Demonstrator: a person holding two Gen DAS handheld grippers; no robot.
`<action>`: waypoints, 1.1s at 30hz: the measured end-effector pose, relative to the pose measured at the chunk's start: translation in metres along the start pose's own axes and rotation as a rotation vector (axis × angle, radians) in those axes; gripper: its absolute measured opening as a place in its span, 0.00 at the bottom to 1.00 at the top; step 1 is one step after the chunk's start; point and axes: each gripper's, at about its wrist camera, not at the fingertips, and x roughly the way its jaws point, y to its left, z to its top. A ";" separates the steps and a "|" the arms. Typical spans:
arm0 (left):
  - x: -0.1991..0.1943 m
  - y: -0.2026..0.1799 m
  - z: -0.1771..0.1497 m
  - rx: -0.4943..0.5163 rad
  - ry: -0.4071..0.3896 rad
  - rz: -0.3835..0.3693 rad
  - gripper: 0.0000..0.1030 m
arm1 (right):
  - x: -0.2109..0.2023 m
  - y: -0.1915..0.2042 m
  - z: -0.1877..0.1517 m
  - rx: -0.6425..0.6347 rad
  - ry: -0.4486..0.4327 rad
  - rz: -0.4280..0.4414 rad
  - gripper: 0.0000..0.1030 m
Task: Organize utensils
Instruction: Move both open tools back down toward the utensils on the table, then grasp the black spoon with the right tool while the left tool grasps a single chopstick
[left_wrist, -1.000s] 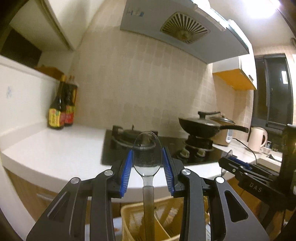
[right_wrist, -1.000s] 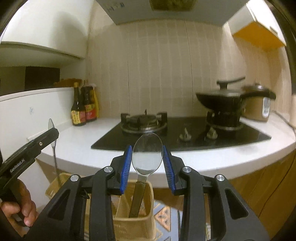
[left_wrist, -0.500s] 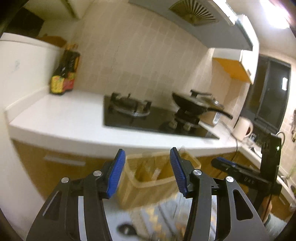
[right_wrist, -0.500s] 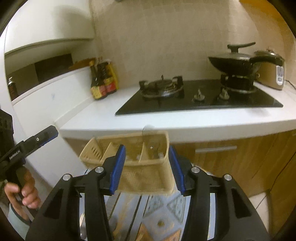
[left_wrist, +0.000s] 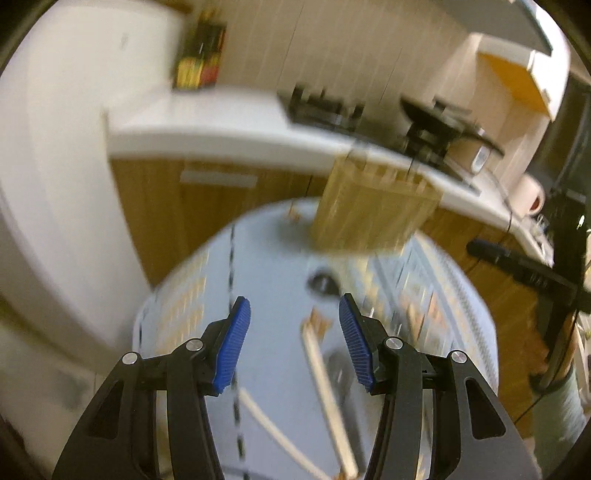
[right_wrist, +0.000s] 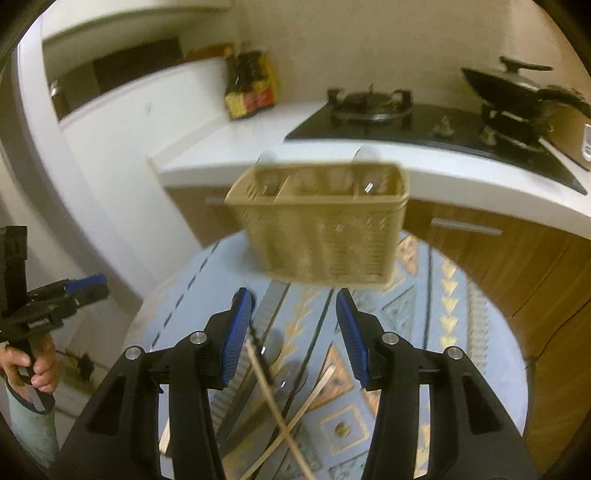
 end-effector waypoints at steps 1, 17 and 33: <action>0.004 0.004 -0.009 -0.009 0.033 0.004 0.47 | 0.004 0.004 -0.003 -0.007 0.023 0.000 0.44; -0.007 0.033 -0.036 -0.071 0.127 0.045 0.47 | 0.085 0.003 -0.025 0.126 0.289 0.027 0.44; 0.071 0.030 -0.079 -0.096 0.349 0.031 0.43 | 0.171 0.070 -0.002 -0.175 0.440 0.034 0.41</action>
